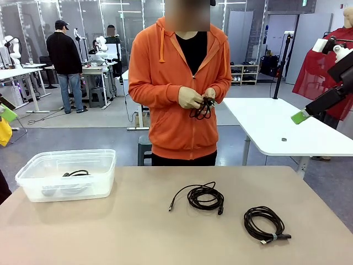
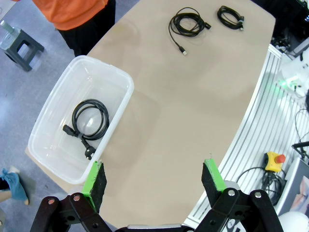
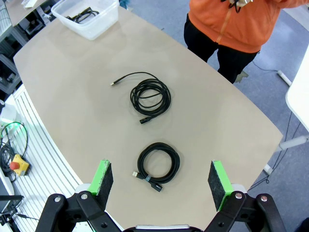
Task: Organize and store the cables.
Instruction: Place the Power Cable into the Organizing box.
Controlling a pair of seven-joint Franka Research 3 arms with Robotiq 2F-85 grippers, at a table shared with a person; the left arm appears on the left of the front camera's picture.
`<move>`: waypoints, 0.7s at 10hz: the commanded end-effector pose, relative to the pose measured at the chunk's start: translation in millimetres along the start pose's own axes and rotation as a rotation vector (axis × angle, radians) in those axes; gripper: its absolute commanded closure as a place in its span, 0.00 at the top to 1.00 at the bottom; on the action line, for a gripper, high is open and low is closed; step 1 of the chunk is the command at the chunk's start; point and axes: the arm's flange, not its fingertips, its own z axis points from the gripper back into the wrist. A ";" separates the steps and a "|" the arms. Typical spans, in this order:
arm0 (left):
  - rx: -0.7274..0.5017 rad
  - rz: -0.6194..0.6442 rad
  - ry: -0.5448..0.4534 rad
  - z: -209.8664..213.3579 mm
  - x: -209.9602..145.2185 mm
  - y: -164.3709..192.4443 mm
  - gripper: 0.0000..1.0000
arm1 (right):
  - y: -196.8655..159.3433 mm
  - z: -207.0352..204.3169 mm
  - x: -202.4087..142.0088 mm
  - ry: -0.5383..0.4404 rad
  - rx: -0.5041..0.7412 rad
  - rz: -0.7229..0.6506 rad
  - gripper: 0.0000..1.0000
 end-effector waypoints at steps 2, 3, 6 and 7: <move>0.003 -0.007 -0.001 0.2 0.2 0.1 1.00 | 0.5 0.0 -0.2 0.005 -0.002 0.000 1.00; 0.003 -0.007 -0.001 0.2 0.2 0.1 1.00 | 0.5 0.0 -0.2 0.005 -0.002 0.000 1.00; 0.003 -0.007 -0.001 0.2 0.2 0.1 1.00 | 0.5 0.0 -0.2 0.005 -0.002 0.000 1.00; 0.003 -0.007 -0.001 0.2 0.2 0.1 1.00 | 0.5 0.0 -0.2 0.005 -0.002 0.000 1.00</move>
